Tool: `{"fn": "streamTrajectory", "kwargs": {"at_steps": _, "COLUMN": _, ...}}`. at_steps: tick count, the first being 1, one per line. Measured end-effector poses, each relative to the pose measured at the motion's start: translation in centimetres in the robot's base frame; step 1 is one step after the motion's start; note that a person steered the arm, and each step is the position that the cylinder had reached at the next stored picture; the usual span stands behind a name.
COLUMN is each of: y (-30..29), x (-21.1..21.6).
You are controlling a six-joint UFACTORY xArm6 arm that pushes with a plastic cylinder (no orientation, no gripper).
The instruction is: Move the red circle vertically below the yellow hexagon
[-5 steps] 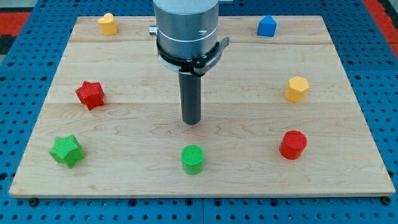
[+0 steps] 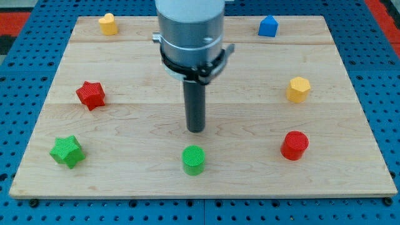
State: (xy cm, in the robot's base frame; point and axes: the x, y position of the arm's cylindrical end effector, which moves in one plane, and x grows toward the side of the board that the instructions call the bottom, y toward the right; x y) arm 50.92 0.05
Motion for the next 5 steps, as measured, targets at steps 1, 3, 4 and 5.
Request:
{"fn": "streamTrajectory", "kwargs": {"at_steps": 1, "y": 4.0, "x": 1.3}}
{"fn": "streamTrajectory", "kwargs": {"at_steps": 3, "y": 10.1, "x": 8.1}}
{"fn": "streamTrajectory", "kwargs": {"at_steps": 4, "y": 12.5, "x": 10.0}}
{"fn": "streamTrajectory", "kwargs": {"at_steps": 5, "y": 13.1, "x": 8.4}}
